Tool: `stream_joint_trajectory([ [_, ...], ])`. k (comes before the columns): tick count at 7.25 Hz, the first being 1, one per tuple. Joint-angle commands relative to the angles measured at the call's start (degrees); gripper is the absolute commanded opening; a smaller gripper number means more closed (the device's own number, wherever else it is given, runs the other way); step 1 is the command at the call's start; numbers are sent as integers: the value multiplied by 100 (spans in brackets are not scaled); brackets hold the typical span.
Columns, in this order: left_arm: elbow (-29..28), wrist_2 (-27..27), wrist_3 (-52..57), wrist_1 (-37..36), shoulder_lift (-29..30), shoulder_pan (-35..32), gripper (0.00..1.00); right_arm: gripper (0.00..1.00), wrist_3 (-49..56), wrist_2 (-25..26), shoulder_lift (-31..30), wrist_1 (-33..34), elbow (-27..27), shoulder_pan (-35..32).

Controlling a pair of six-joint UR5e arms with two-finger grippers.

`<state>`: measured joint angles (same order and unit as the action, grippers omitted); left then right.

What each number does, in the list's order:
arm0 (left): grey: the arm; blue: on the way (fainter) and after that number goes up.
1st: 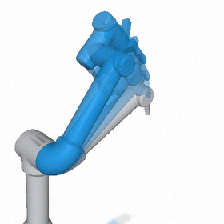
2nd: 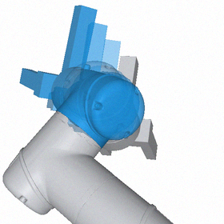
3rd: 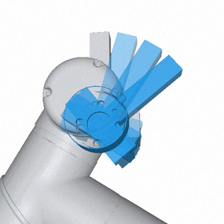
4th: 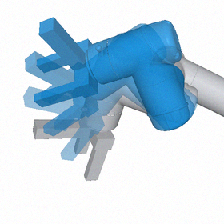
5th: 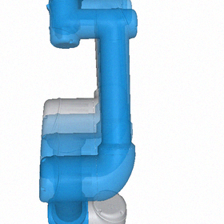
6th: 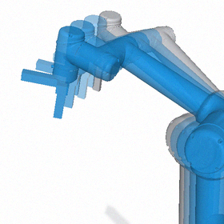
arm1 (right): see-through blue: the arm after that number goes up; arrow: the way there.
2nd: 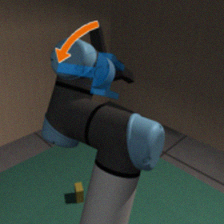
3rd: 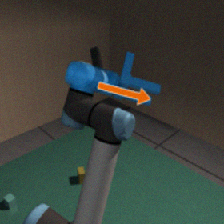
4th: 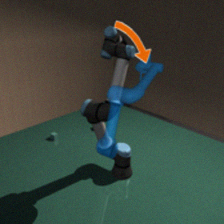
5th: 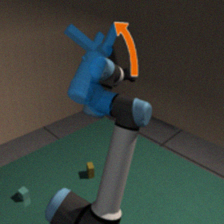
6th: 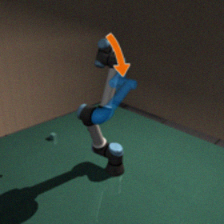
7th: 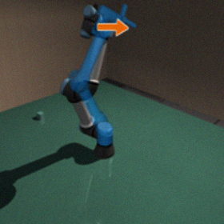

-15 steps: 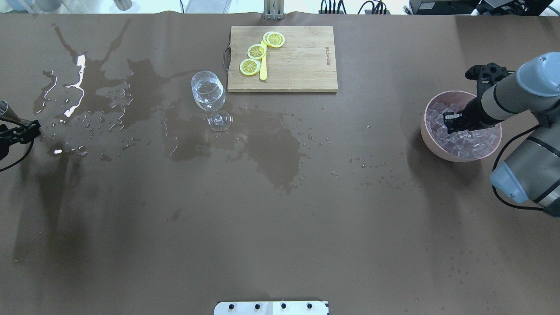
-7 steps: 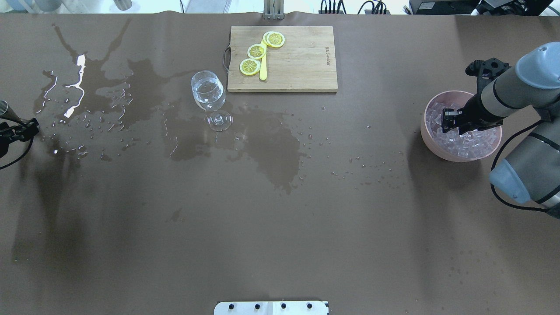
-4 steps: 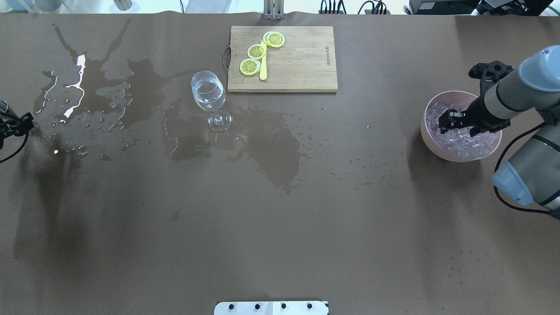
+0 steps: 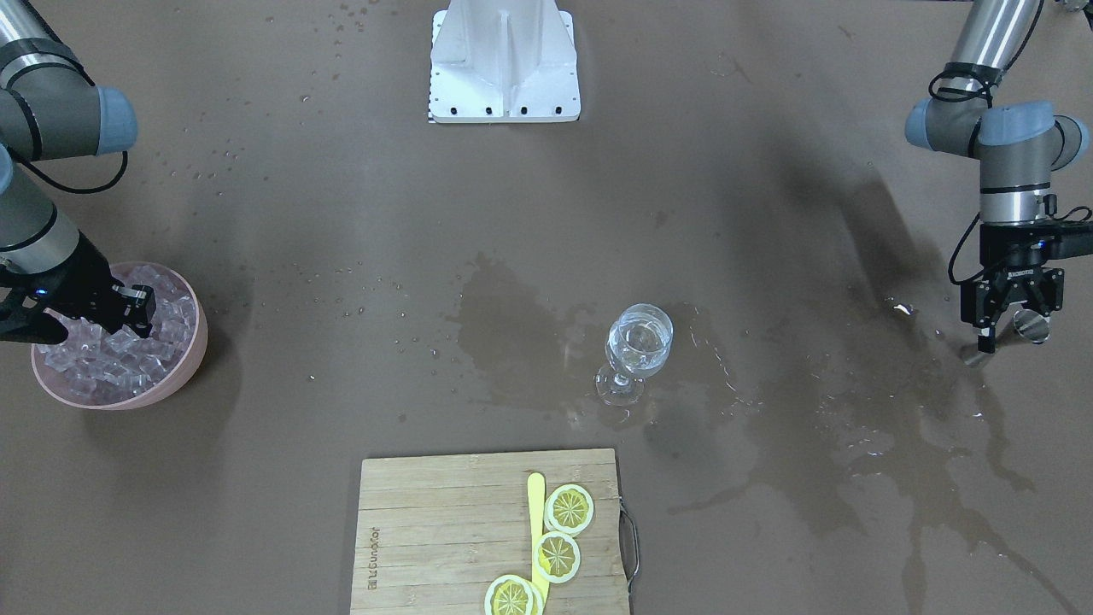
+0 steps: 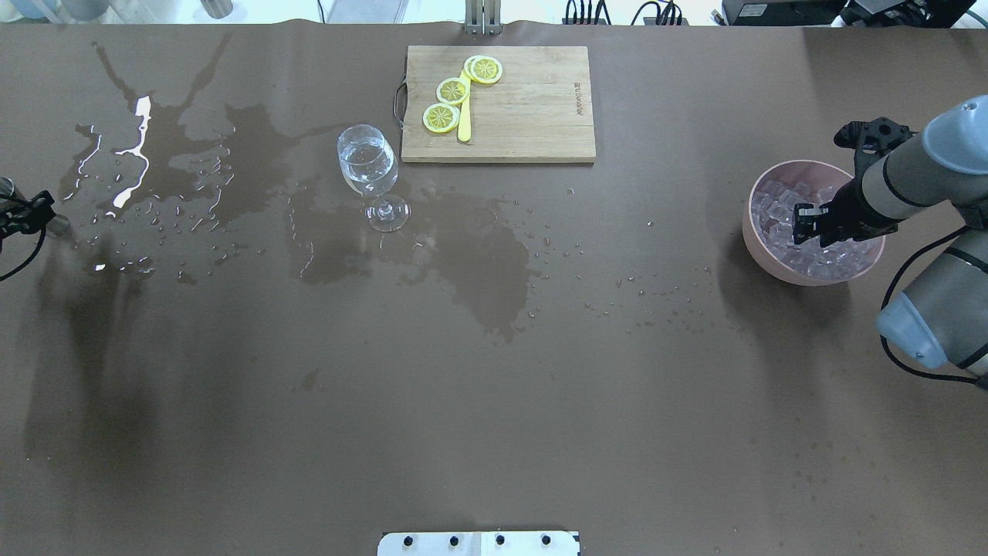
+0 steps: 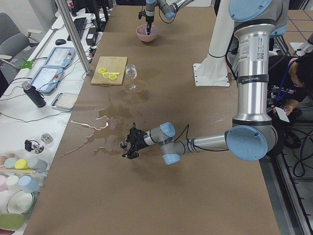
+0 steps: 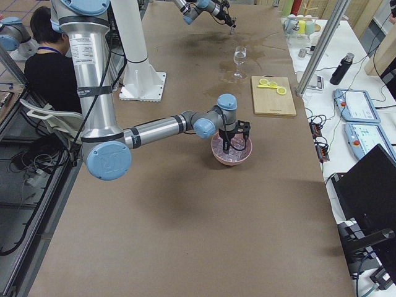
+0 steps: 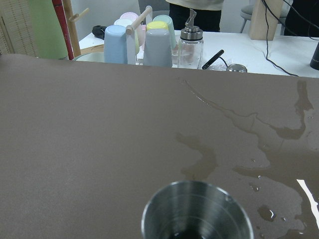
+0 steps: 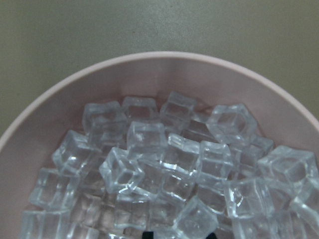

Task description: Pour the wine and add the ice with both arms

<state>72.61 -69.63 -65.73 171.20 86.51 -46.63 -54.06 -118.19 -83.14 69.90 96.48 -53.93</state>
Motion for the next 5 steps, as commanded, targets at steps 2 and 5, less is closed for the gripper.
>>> stream_joint_trajectory([
  [2,-255,309,-36,193,181,40,84,38,0,-2,-9,-29,-24,-3],
  [5,-405,318,-149,238,217,57,81,19,0,7,0,-29,-15,-12],
])
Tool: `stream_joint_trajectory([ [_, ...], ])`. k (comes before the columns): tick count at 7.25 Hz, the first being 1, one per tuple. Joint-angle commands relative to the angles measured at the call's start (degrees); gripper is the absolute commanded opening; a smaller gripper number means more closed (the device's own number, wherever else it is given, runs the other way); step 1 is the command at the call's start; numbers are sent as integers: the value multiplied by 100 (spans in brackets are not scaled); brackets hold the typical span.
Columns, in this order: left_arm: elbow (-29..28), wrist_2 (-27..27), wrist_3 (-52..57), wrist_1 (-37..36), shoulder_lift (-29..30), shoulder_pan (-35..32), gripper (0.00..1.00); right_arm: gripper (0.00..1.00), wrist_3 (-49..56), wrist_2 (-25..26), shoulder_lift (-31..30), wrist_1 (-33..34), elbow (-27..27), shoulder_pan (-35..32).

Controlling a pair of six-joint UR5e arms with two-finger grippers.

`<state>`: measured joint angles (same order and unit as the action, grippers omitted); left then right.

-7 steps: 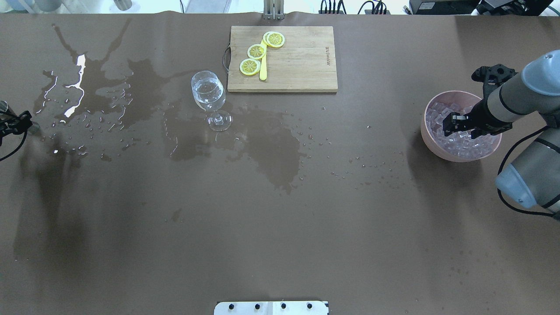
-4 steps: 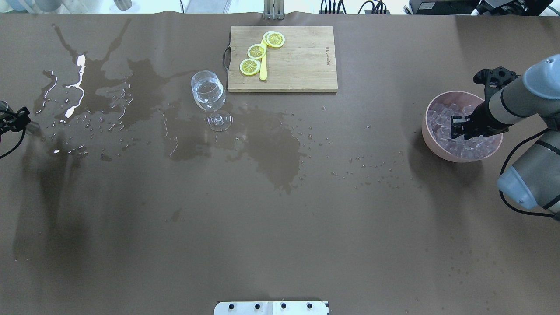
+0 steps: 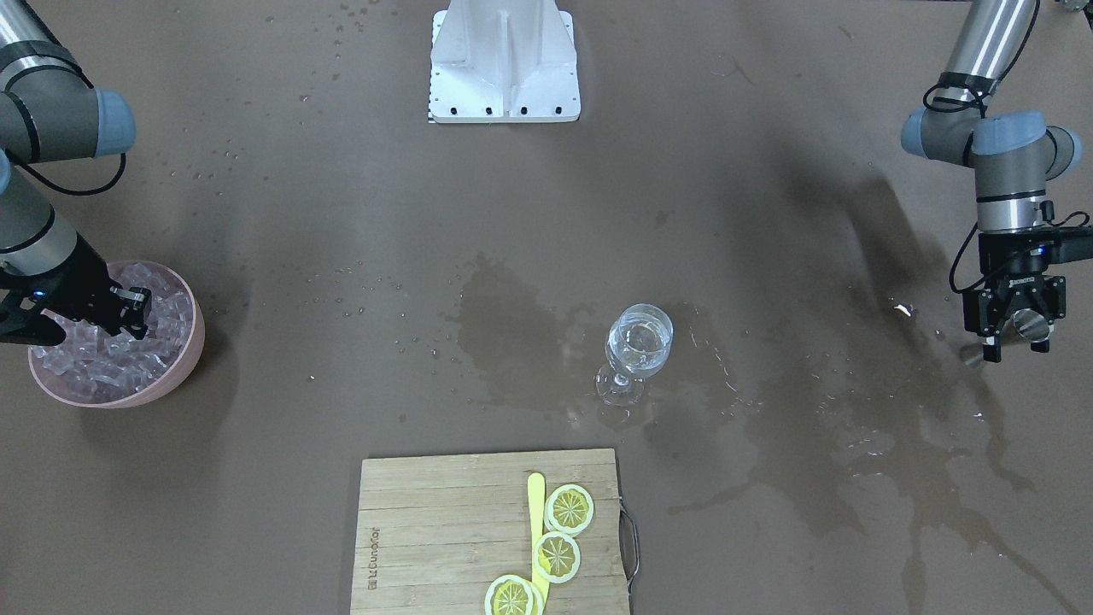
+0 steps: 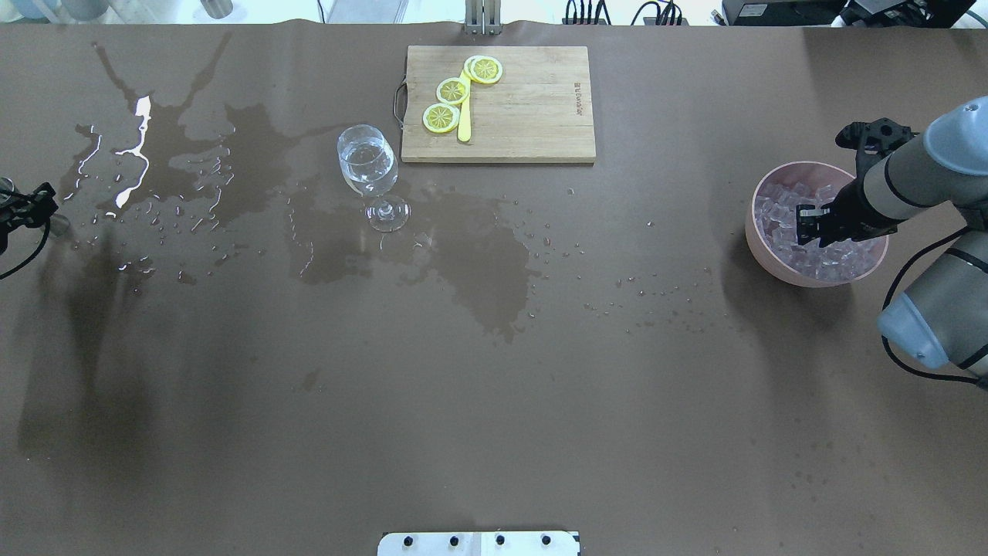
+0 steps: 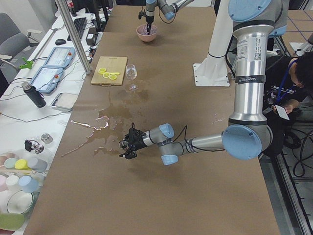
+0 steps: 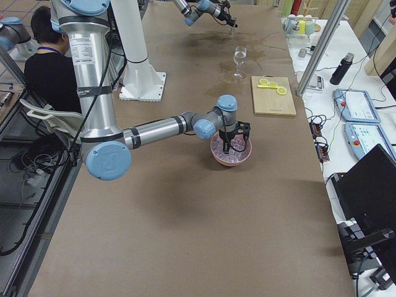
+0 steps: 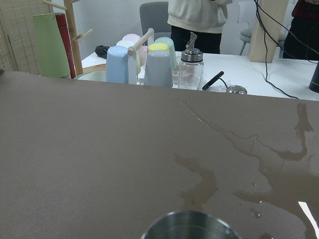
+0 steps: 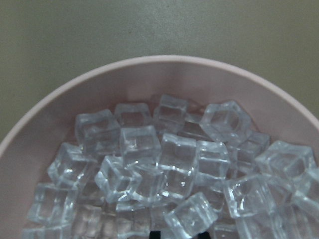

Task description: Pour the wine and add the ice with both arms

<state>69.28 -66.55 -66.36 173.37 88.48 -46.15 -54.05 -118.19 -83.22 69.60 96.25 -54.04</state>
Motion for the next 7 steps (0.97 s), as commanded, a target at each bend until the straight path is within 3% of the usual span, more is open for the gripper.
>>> stream_joint_trajectory([
  [1,-89,80,-140,21,20,53,78,17,0,-2,16,0,16,-2],
  [2,-81,81,-140,39,11,80,76,34,0,-2,33,9,7,-2],
  [3,-90,89,-140,126,11,80,73,44,0,-2,33,18,7,-28],
  [5,-90,107,-140,136,20,89,62,52,0,-2,33,18,-1,-46],
  [7,-90,98,-140,136,11,97,56,55,0,-2,51,1,-115,-72],
])
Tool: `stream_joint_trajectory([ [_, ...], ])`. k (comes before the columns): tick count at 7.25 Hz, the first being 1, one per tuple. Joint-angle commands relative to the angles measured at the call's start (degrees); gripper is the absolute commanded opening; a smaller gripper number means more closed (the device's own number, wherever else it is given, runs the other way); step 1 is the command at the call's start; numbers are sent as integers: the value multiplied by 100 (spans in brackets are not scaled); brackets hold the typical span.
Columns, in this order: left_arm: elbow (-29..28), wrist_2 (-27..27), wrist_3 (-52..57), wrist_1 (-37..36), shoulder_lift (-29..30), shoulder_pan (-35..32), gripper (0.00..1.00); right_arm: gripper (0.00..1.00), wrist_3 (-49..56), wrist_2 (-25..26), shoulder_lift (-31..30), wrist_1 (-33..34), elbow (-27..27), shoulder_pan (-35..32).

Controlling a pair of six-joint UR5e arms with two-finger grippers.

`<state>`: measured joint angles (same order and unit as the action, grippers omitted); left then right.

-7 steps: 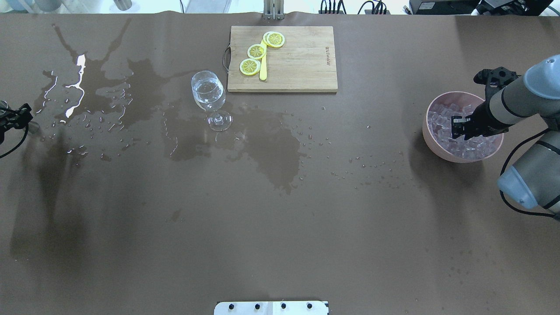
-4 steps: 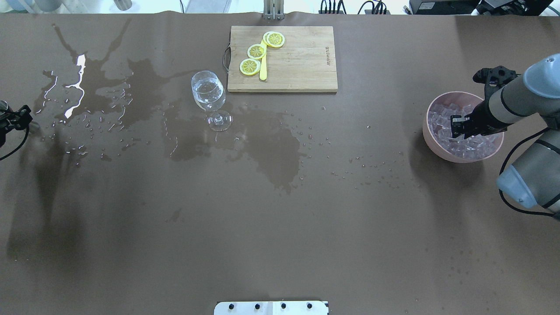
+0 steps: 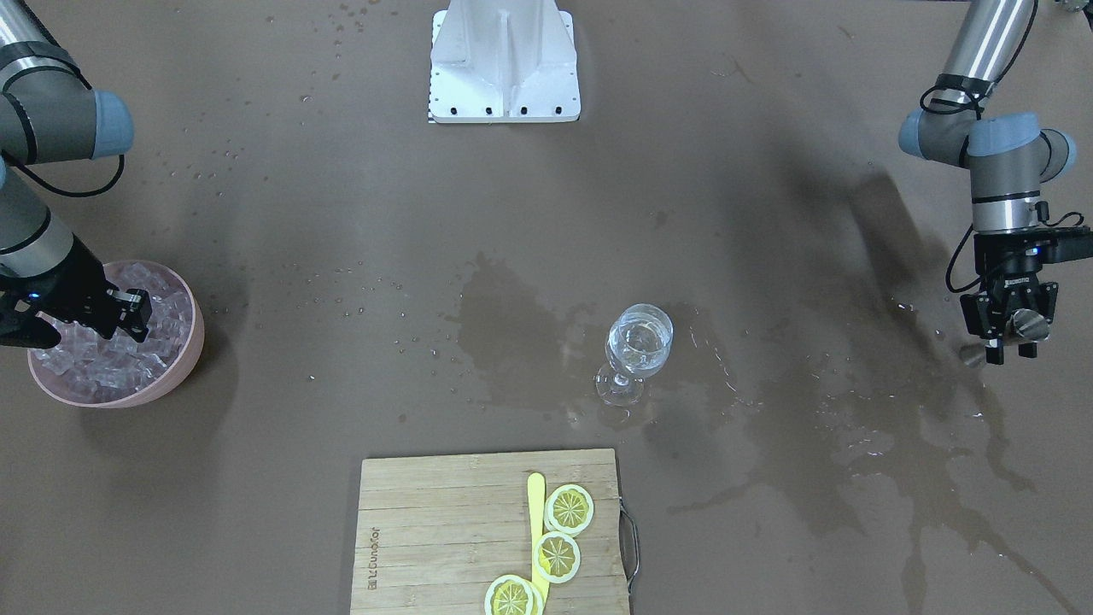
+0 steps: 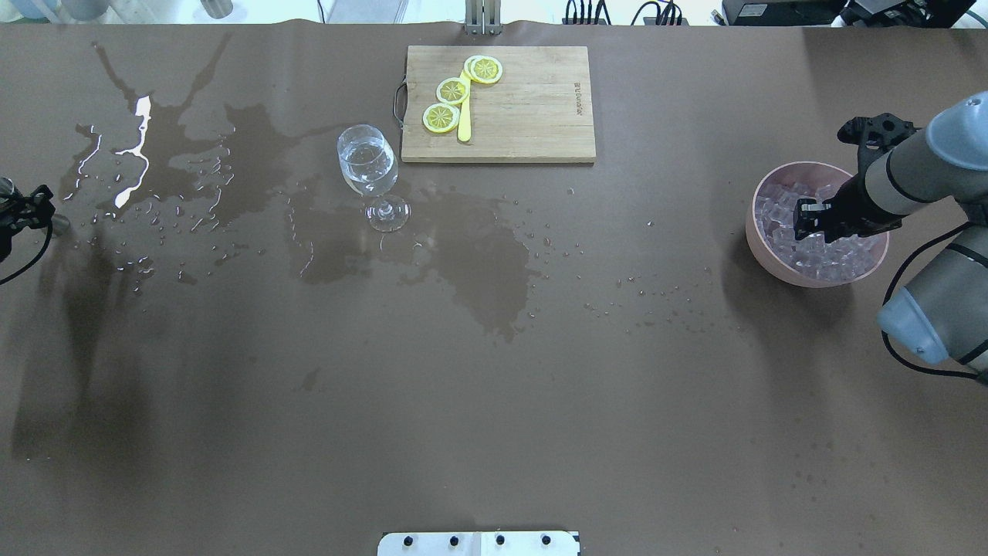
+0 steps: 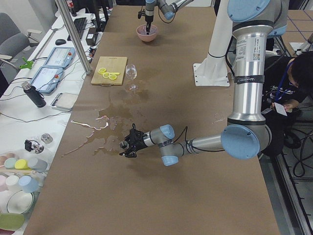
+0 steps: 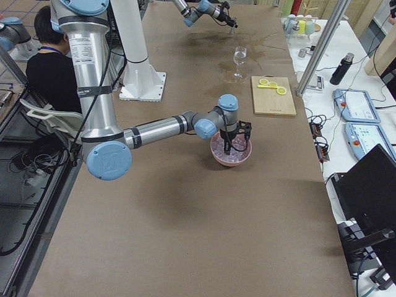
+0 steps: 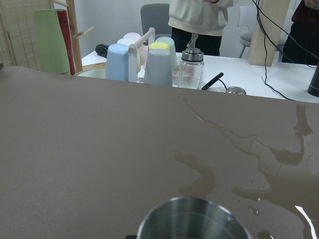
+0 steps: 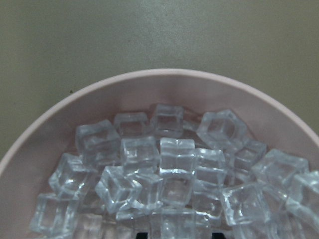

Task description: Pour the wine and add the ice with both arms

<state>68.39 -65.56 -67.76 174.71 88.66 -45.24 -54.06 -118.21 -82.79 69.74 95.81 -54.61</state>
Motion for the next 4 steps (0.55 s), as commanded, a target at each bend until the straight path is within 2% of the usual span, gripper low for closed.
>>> stream_joint_trajectory([
  [1,-1,17,0,2,-7,6,54,54,1,0,18,-48,-106,-14],
  [2,-62,182,-9,2,2,59,54,44,1,0,18,-66,-124,-14],
  [3,-63,193,0,45,2,85,52,27,-8,-9,18,-84,-124,-32],
  [4,-63,193,0,98,-7,94,48,15,-8,-9,26,-84,-124,-49],
])
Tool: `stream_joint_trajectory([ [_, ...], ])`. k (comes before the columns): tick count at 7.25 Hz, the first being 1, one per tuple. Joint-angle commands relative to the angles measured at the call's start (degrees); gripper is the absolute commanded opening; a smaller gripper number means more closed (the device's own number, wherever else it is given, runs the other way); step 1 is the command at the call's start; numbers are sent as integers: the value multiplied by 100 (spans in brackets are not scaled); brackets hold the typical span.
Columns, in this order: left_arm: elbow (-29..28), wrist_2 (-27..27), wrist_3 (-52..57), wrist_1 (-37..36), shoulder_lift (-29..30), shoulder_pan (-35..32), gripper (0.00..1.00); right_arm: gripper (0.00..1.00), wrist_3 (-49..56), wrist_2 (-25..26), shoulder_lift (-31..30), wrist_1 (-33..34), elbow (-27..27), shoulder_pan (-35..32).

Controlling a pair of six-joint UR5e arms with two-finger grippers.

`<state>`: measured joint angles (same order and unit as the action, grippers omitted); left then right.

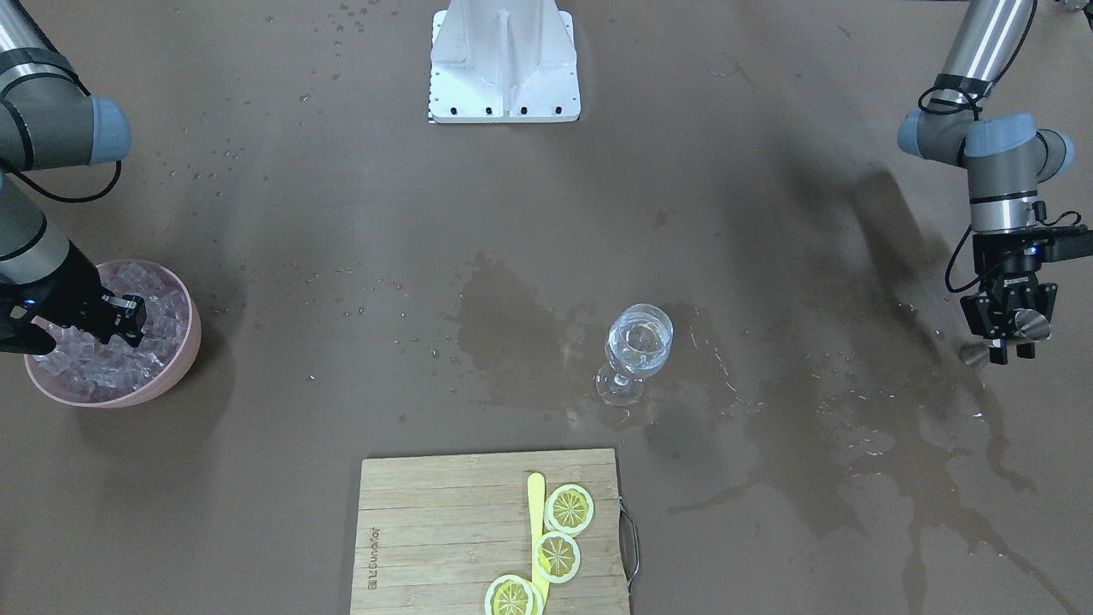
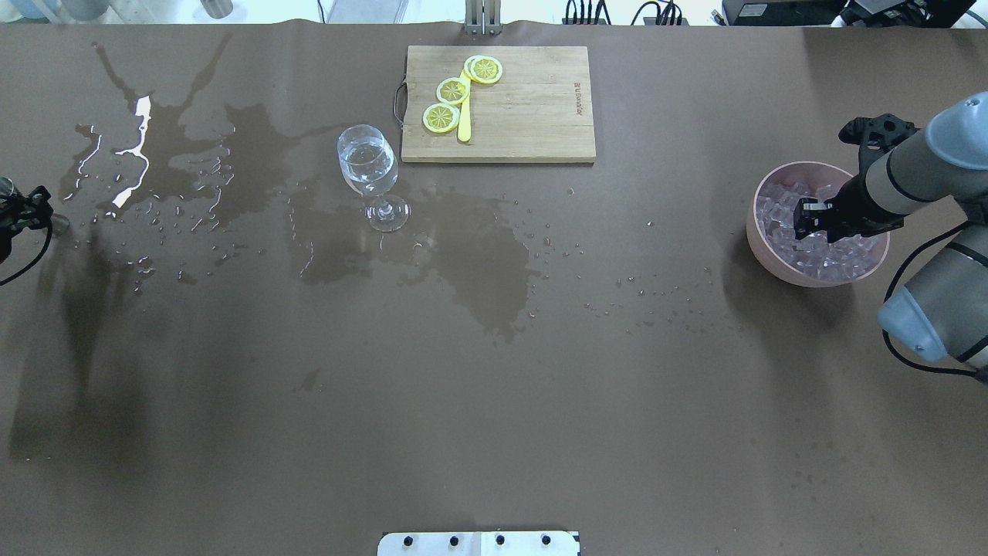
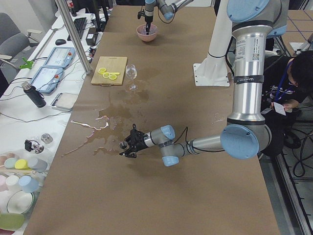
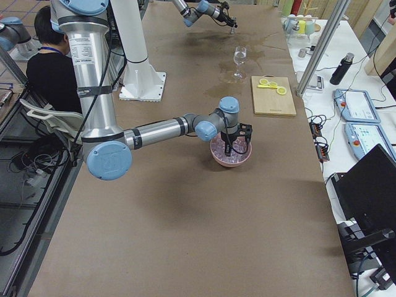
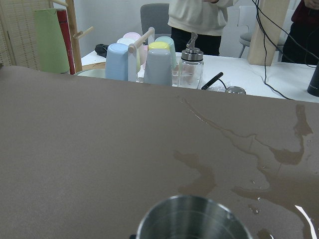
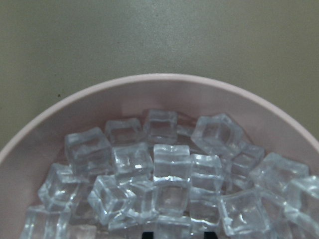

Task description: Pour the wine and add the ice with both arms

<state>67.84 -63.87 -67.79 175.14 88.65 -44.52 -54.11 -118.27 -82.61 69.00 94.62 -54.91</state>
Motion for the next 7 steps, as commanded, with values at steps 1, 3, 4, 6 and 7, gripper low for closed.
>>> stream_joint_trajectory([
  [1,-16,24,2,56,-6,31,44,7,-12,-3,26,-9,-5,-29],
  [3,-7,42,2,56,81,57,35,1,-3,-38,52,35,48,-116],
  [4,-7,42,2,56,91,57,32,0,14,-65,113,52,66,-221],
  [6,54,33,11,56,99,57,30,0,14,-100,446,427,170,-511],
  [7,54,33,28,56,143,57,29,0,15,-257,709,831,258,-686],
])
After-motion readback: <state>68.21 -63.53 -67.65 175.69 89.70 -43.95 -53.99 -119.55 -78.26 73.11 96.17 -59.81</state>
